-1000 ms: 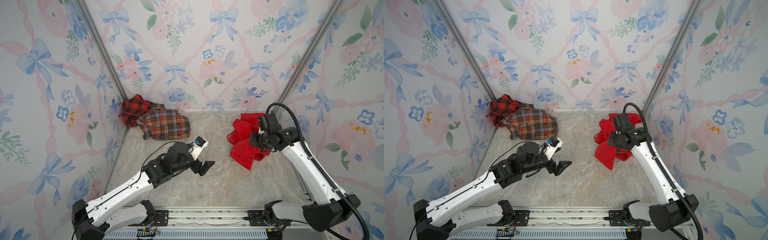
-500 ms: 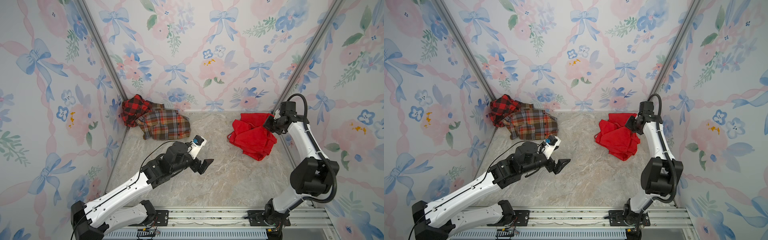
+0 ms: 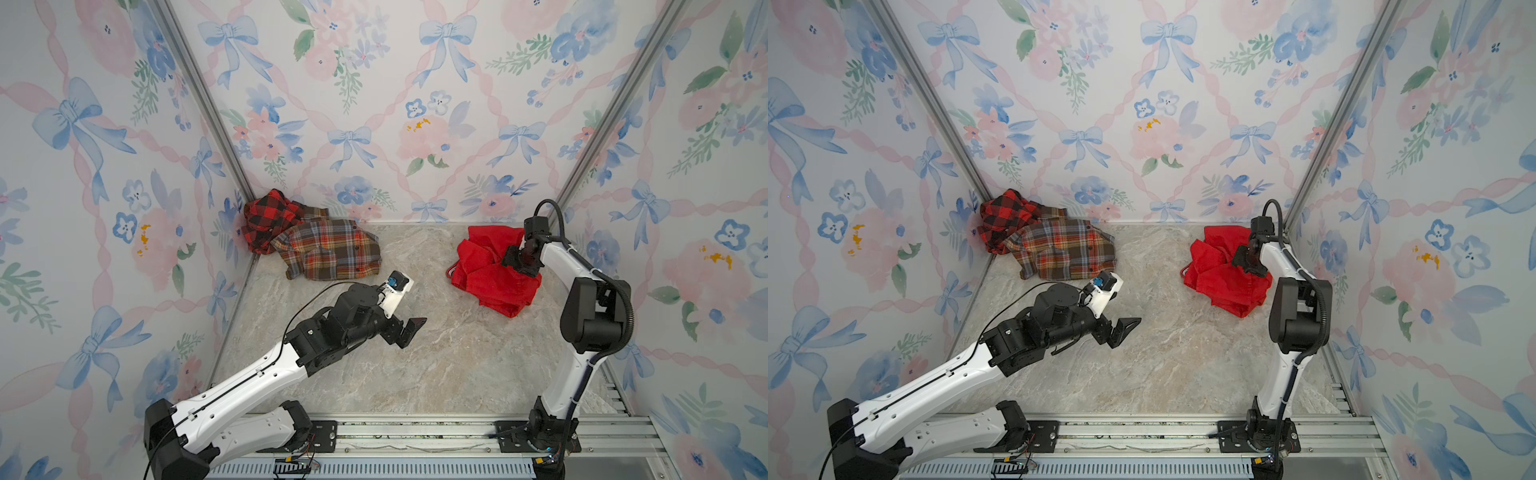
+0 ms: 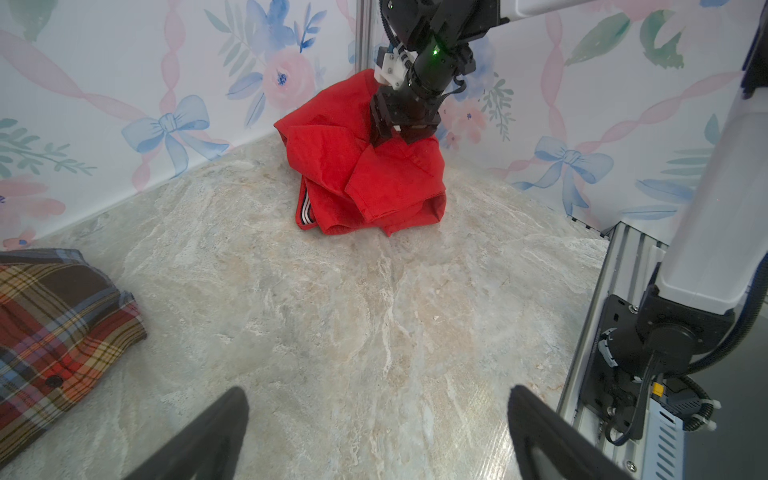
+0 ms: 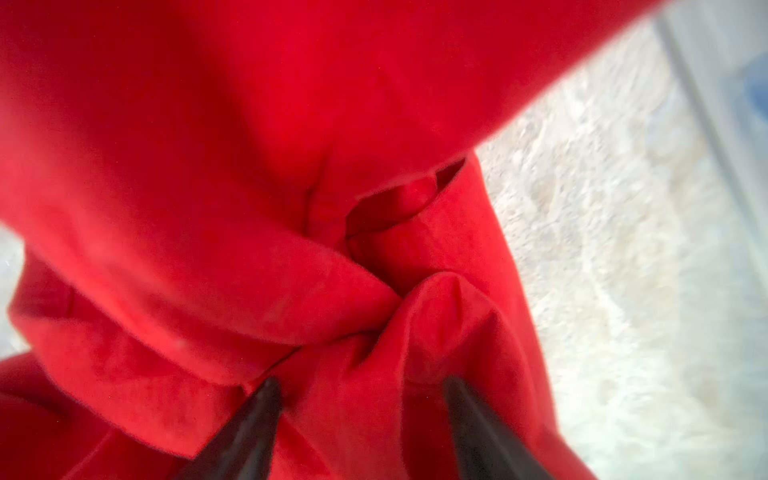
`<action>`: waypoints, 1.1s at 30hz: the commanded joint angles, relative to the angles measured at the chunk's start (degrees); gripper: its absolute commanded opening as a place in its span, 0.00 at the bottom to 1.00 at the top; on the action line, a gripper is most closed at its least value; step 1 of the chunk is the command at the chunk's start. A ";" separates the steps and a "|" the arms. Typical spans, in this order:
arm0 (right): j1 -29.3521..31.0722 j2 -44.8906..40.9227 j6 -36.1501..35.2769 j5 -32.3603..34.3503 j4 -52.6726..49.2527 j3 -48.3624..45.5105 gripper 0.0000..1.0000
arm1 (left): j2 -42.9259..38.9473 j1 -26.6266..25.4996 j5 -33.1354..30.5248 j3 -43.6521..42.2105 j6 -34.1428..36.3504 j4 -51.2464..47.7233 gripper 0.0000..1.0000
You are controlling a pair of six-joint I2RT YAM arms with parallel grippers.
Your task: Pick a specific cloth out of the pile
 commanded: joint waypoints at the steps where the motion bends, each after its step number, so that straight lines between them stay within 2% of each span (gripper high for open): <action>1: 0.89 -6.79 -1.71 5.28 -0.90 -0.62 0.83 | -0.41 -0.46 -0.87 0.41 0.07 -1.21 0.98; 5: 0.22 -11.22 -1.74 6.98 -2.37 2.12 0.93 | 0.74 -0.38 -0.63 0.85 0.36 -1.15 0.98; 7: -1.38 -10.72 -0.79 5.46 -2.99 5.05 0.94 | 1.42 -0.39 -0.36 1.07 0.38 -1.13 0.98; 13: -5.74 2.10 -1.14 -2.75 -7.73 20.93 0.95 | 2.58 -0.39 -0.23 1.16 -0.09 -1.17 0.98; 21: -6.98 13.10 -3.64 -7.93 -7.25 30.81 0.94 | 0.77 -0.30 -2.50 0.40 -1.34 -2.71 0.98; 25: -7.84 17.79 -3.52 -14.07 -9.79 34.87 0.94 | 0.70 -0.31 -2.98 0.58 -1.95 -3.08 0.98; 29: -7.50 19.19 -4.37 -16.77 -11.15 34.88 0.86 | 0.24 -0.35 -3.55 0.41 -2.15 -3.06 0.98; 33: -7.17 19.49 -5.20 -17.99 -12.60 34.52 0.64 | -0.35 -0.33 -3.97 0.68 -1.54 -3.06 0.98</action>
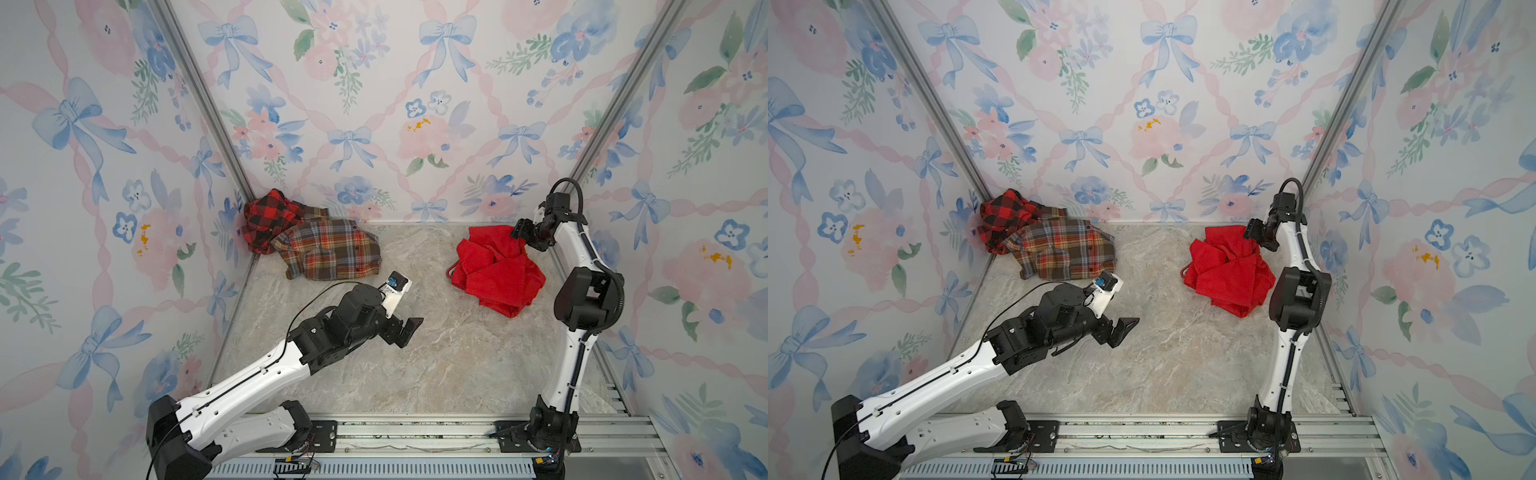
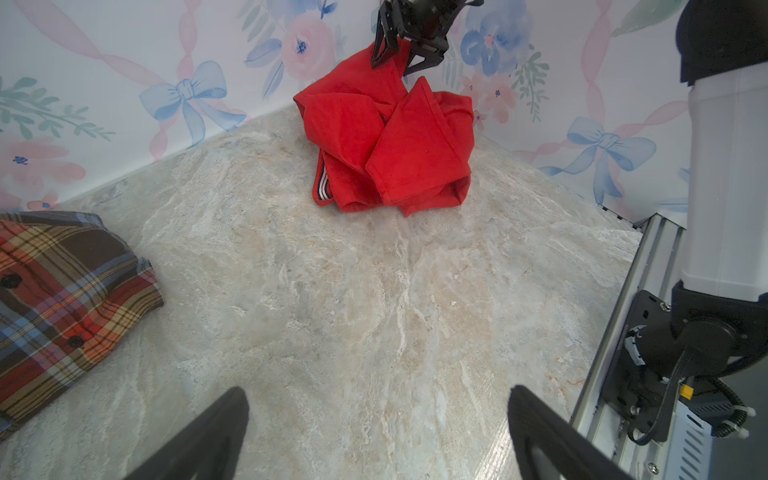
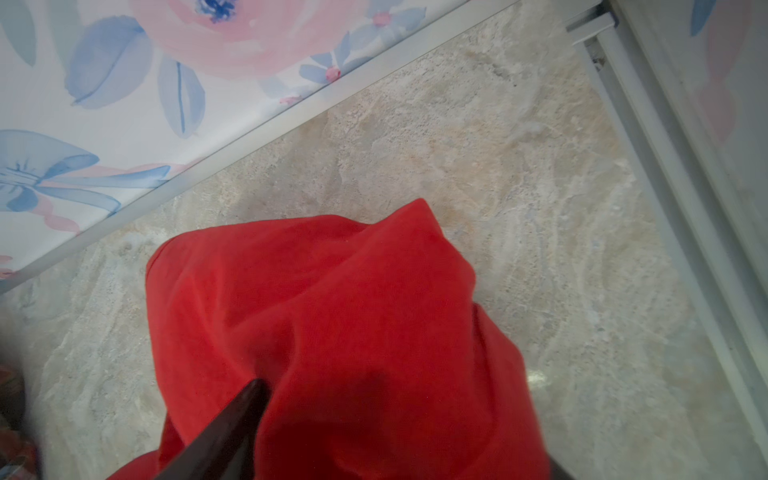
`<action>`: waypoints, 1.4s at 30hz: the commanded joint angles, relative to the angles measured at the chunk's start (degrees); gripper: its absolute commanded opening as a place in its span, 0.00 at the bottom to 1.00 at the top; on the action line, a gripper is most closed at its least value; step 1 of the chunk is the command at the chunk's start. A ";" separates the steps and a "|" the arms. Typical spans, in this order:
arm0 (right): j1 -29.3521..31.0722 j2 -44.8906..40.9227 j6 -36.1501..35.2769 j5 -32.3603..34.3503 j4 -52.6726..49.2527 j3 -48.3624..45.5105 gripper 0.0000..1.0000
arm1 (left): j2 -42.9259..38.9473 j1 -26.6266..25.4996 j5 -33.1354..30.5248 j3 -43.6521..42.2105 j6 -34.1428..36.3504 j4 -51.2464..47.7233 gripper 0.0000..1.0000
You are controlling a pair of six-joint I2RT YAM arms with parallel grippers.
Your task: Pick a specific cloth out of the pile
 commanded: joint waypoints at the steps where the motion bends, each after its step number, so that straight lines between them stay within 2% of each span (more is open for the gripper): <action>1: 0.08 0.65 -1.42 -3.75 -3.03 0.87 0.60 | -1.53 -0.36 -0.90 0.74 -0.13 -0.81 0.98; 7: 0.49 -1.04 -2.37 -4.12 -3.44 -0.87 0.34 | -3.62 -0.35 -0.28 -0.36 -0.58 -0.90 0.98; 10: 0.49 -2.24 -2.79 -3.60 -3.73 -1.20 0.11 | -4.68 -0.31 -0.37 -0.91 -0.75 -0.94 0.98; 14: 0.63 -5.16 -3.13 -3.17 -2.84 -2.31 0.00 | -5.36 -0.30 -0.46 -1.68 -0.99 -0.95 0.98; 18: 1.49 -8.93 -4.03 -1.85 -1.52 -3.63 0.00 | -5.45 -0.34 -0.05 -2.46 -1.34 -0.90 0.98; 22: 3.82 -14.68 -6.46 2.52 1.45 -8.18 0.00 | -5.29 -0.30 -0.02 -2.93 -1.49 -0.90 0.98; 24: 5.50 -19.04 -7.21 5.68 5.51 -13.74 0.00 | -5.28 -0.30 -0.19 -3.02 -1.44 -0.77 0.98; 30: 12.76 -35.41 -5.50 20.09 23.72 -40.08 0.00 | -4.87 -0.35 -0.22 -3.28 -1.21 -0.72 0.98; 33: 18.98 -39.90 -5.24 29.09 25.80 -48.55 0.00 | -4.42 -0.30 -0.36 -3.46 -0.72 -0.72 0.98; 36: 25.08 -41.53 -1.51 35.67 23.73 -54.13 0.00 | -4.06 -0.29 -0.42 -3.72 -0.52 -0.58 0.98; 39: 29.74 -41.47 1.98 39.50 24.29 -59.19 0.00 | -3.90 -0.23 -0.22 -4.07 -0.65 -0.46 0.98; 42: 30.67 -37.95 9.86 40.55 18.28 -59.63 0.00 | -4.12 -0.29 0.25 -4.51 -0.88 -0.39 0.98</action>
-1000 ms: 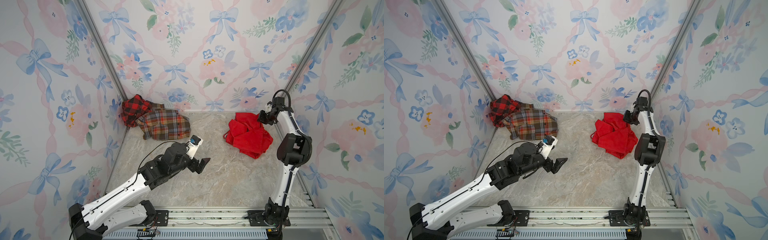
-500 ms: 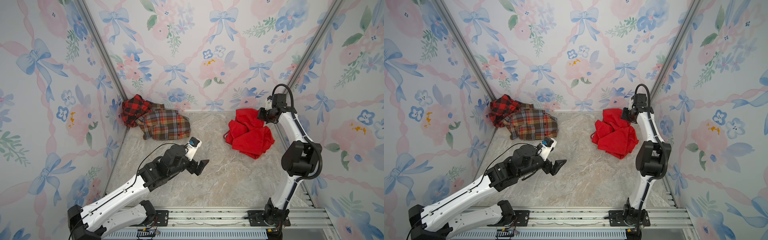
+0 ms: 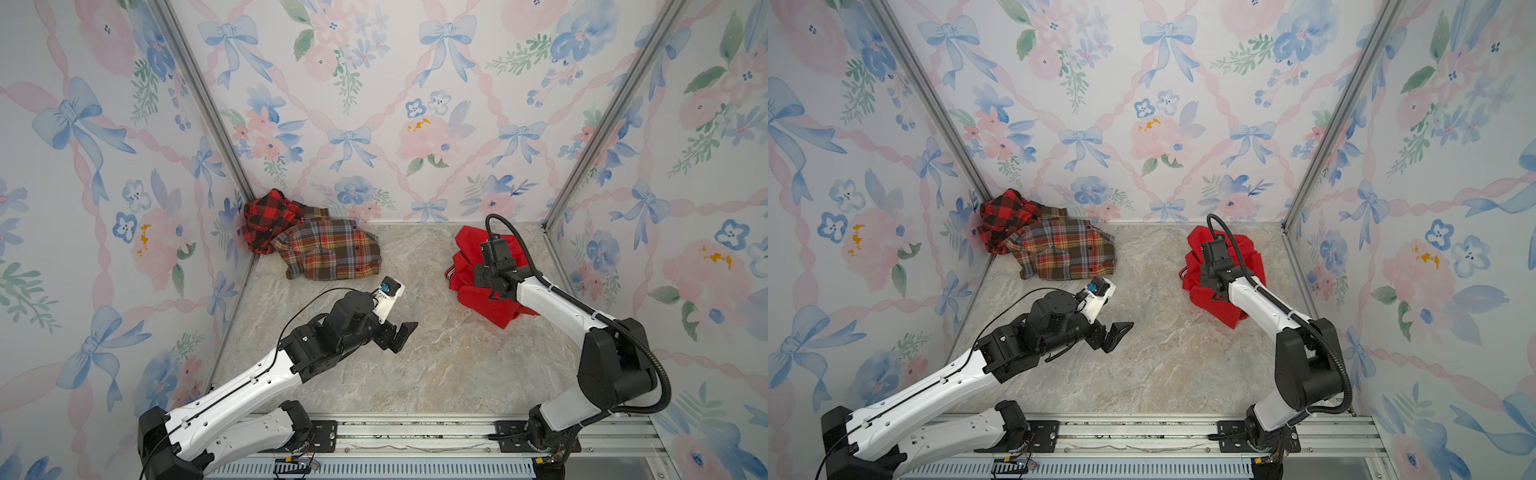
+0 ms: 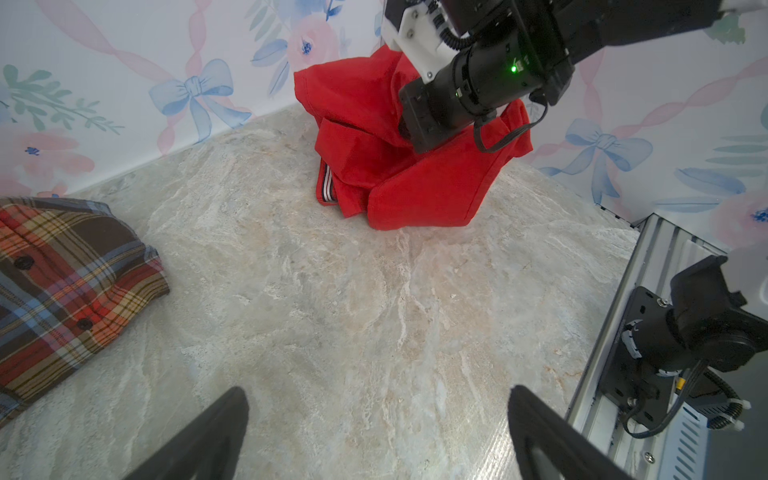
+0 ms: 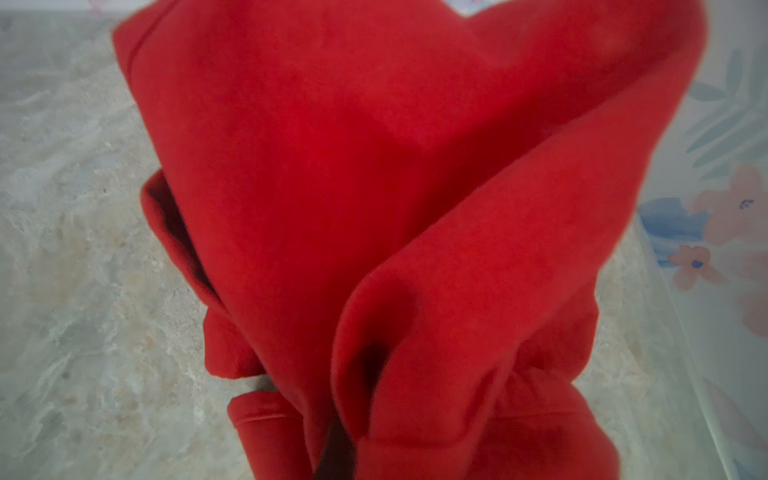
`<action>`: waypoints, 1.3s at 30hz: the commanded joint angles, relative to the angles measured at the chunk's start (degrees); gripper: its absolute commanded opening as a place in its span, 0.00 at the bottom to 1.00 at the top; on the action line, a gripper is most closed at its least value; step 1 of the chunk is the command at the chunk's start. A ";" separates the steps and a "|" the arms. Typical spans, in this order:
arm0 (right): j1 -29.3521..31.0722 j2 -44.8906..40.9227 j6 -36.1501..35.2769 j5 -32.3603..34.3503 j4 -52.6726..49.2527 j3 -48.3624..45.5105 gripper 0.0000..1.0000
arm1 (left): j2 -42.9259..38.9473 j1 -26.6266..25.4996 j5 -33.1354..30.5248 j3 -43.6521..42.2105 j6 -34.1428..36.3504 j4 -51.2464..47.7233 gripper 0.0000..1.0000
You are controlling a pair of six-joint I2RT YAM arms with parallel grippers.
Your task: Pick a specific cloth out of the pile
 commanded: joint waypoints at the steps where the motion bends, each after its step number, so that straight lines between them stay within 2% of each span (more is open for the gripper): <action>1: 0.43 3.17 9.64 4.96 -5.49 -1.12 0.00 | -0.14 -0.25 0.50 -0.86 -0.33 -0.28 0.98; 5: 0.50 8.40 13.42 2.90 -7.40 -1.50 0.00 | -1.87 -0.29 0.57 -1.39 -0.80 -0.28 0.98; 10: -0.48 9.94 14.80 1.22 -10.45 0.08 0.00 | -3.79 -0.32 0.40 -2.16 -1.42 -0.26 0.98; 15: -5.72 12.53 15.21 -12.03 -10.57 -0.23 0.02 | -4.75 -0.33 0.06 -2.97 -1.90 -0.28 0.98; 17: -5.35 11.44 14.79 -11.51 -11.01 -0.42 0.11 | -4.95 -0.28 0.26 -3.04 -1.86 -0.26 0.98; 20: -3.84 6.93 15.10 -9.80 -12.34 -1.25 0.31 | -5.20 -0.35 0.12 -2.99 -1.76 -0.37 0.98; 23: -1.09 0.38 15.45 -5.23 -17.43 -0.78 0.52 | -5.42 -0.30 -0.25 -3.06 -1.62 -0.30 0.98; 25: 0.34 -3.71 15.68 -3.87 -20.05 -0.38 0.57 | -5.09 -0.27 -0.59 -3.06 -1.51 -0.24 0.98; 27: 1.60 -7.81 15.48 -3.79 -23.06 1.30 0.58 | -4.43 -0.25 -0.78 -3.06 -1.10 -0.28 0.98; 31: 2.31 -11.13 12.97 -1.90 -25.37 8.14 0.62 | -2.83 -0.25 -0.36 -2.80 -0.79 -0.20 0.98; 35: -4.18 -4.54 8.96 -8.90 -18.85 17.15 0.62 | -1.72 -0.22 0.03 -2.02 -0.45 0.07 0.98; 38: -9.22 5.88 8.71 -17.59 -11.30 22.86 0.64 | -1.95 -0.28 0.14 -1.98 -0.66 0.27 0.98; 39: -10.10 10.19 8.84 -19.34 -12.42 26.23 0.64 | -2.25 -0.24 0.05 -2.17 -0.86 0.24 0.98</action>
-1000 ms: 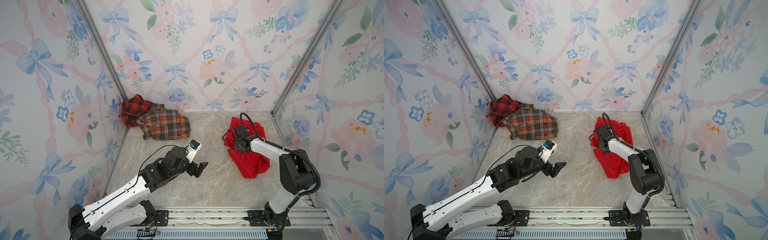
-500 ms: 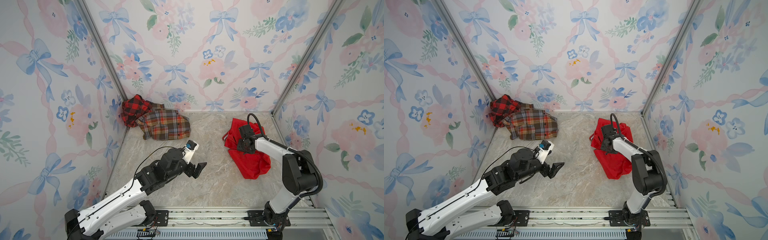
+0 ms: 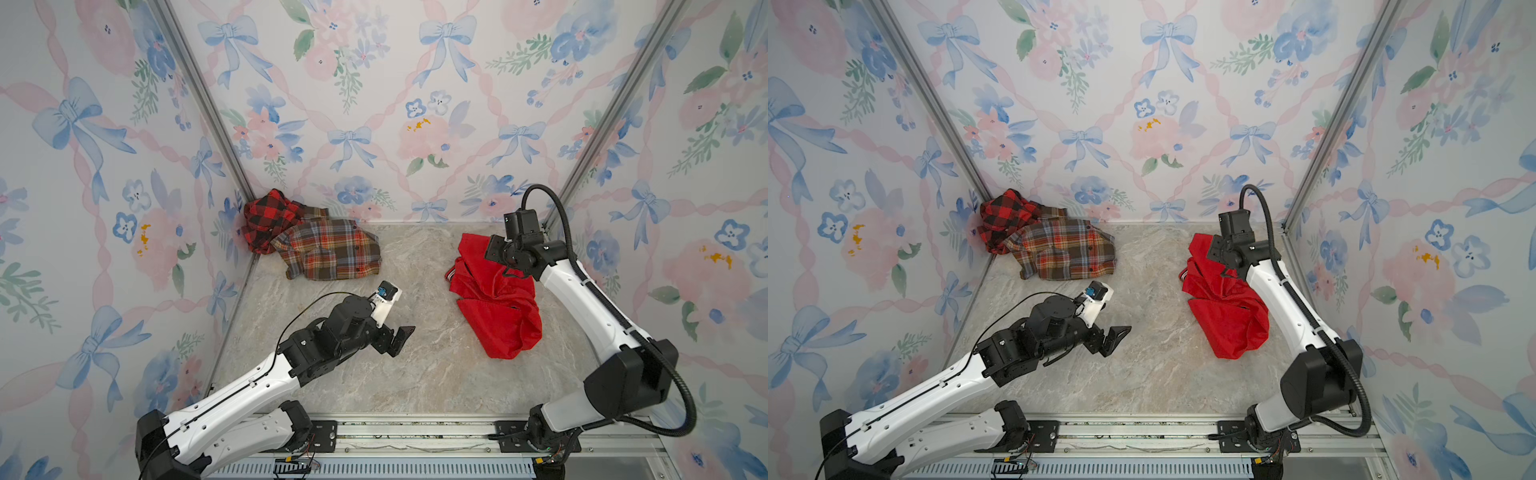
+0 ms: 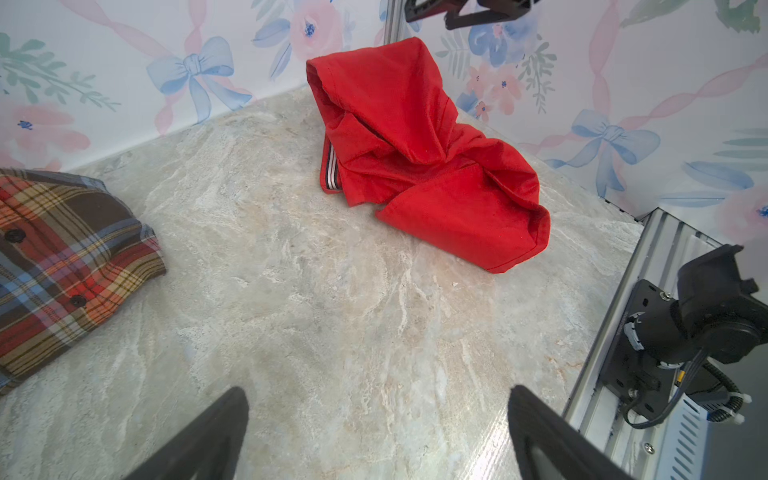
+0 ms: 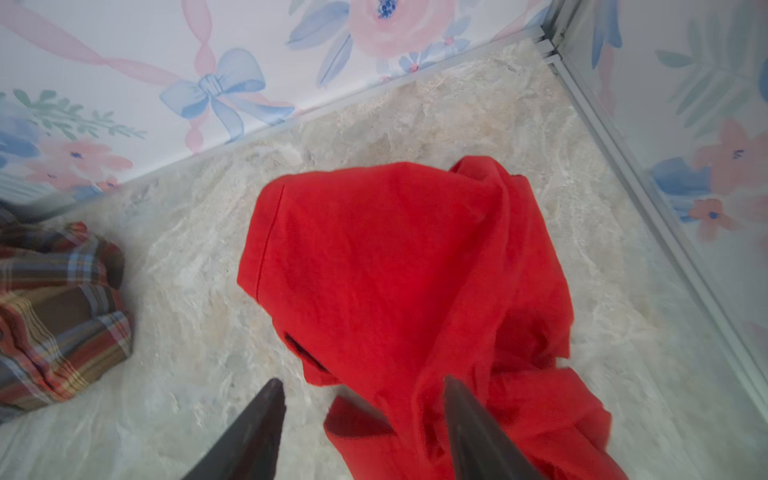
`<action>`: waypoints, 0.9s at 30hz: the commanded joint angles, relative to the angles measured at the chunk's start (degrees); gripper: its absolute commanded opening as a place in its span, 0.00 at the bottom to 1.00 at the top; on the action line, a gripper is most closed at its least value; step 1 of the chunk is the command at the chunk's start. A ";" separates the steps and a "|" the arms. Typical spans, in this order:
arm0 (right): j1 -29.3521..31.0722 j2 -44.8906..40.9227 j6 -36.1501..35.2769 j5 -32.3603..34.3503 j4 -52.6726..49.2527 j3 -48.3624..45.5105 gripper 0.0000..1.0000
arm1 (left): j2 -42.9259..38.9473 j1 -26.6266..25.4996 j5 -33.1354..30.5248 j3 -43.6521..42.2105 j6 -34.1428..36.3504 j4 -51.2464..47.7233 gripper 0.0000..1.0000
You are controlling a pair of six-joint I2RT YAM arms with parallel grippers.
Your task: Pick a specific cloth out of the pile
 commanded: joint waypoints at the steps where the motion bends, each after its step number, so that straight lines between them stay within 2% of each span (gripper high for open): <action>1: -2.95 12.85 -2.29 -8.83 0.16 6.95 0.64 | -0.80 -0.28 0.19 -0.07 0.21 0.24 0.98; 3: -2.51 18.35 -2.25 -5.36 -5.83 10.24 0.64 | -1.93 -0.23 -0.40 -1.25 -0.41 0.21 0.98; 5: -2.78 20.20 -0.69 -2.05 -7.82 7.40 0.64 | -2.85 -0.29 -1.57 -2.43 -0.81 0.22 0.98; 9: -5.53 22.03 1.99 -4.31 -4.93 -0.83 0.64 | -3.07 -0.29 -1.76 -2.59 -0.79 0.14 0.98; 12: -5.79 27.32 0.93 -3.10 -8.23 1.31 0.65 | -2.85 -0.23 -1.48 -1.31 -0.27 0.14 0.98; 15: -5.16 28.78 0.07 -2.15 -7.46 2.03 0.65 | -2.69 -0.27 -1.61 -0.77 0.25 0.13 0.98; 19: -4.39 23.69 -0.74 0.70 -5.30 0.08 0.67 | -2.66 -0.24 -1.95 -1.19 0.28 0.09 0.98; 24: -3.28 9.83 -3.07 4.72 -1.62 -4.38 0.77 | -3.45 -0.28 -1.57 -2.19 0.22 0.13 0.98; 27: -1.88 3.39 -5.82 7.99 -3.44 -5.21 0.78 | -4.41 -0.24 -1.94 -2.99 0.73 0.16 0.98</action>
